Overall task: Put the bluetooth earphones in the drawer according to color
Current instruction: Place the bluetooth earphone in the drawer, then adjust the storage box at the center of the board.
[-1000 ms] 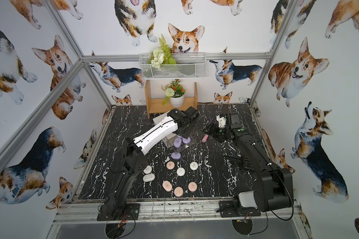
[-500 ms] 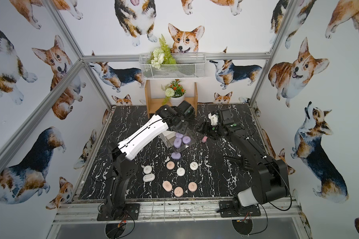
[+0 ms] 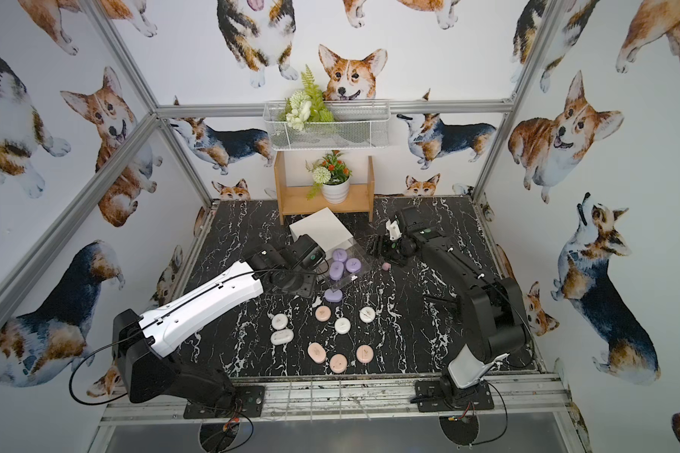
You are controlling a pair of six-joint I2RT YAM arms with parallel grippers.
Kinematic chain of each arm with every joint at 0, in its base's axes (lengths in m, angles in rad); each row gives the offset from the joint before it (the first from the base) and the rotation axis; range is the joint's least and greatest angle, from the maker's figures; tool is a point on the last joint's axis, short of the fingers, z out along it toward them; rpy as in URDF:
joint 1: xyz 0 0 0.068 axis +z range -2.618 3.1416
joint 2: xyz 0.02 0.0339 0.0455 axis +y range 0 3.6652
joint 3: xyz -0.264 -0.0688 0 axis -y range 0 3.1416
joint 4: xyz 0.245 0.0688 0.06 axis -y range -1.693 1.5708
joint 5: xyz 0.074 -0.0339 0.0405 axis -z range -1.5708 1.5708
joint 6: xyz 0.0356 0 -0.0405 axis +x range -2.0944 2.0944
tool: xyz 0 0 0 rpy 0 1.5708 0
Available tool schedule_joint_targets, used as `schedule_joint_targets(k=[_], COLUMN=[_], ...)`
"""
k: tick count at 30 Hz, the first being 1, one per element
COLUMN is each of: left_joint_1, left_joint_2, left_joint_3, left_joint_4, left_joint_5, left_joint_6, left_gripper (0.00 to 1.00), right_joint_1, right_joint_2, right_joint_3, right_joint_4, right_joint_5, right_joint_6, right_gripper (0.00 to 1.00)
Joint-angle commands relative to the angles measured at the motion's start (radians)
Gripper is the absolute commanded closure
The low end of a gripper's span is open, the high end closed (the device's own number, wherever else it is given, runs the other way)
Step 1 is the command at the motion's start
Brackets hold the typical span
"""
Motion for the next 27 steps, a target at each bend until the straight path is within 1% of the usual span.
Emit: schedule_joint_targets(k=[1,4,10,17,27], left_joint_1=[0.017,0.031,0.050,0.056,0.056], left_joint_2=[-0.058,-0.083,-0.068,-0.032,-0.013], left_joint_3=[-0.102,-0.178,-0.267,-0.311,-0.336], left_joint_4=[0.121,0.178,0.318,0.454,0.514], left_joint_5=[0.062,0.104,0.176,0.221,0.238], left_joint_6=[-0.069,-0.083,-0.104,-0.143,-0.166], left_gripper=[0.35,0.35,0.35,0.35,0.34], right_joint_1=[0.009,0.016,0.020,0.021,0.021], right_joint_2=[0.014,0.026,0.055,0.079,0.112], right_joint_3=[0.017,0.022,0.037,0.069,0.104], right_joint_4=[-0.027,-0.034,-0.050,-0.069,-0.085], right_joint_5=[0.030,0.045,0.080,0.105,0.150], right_joint_6=[-0.026,-0.032,-0.041,-0.053,-0.057], right_gripper=[0.32,0.32,0.32,0.32,0.32])
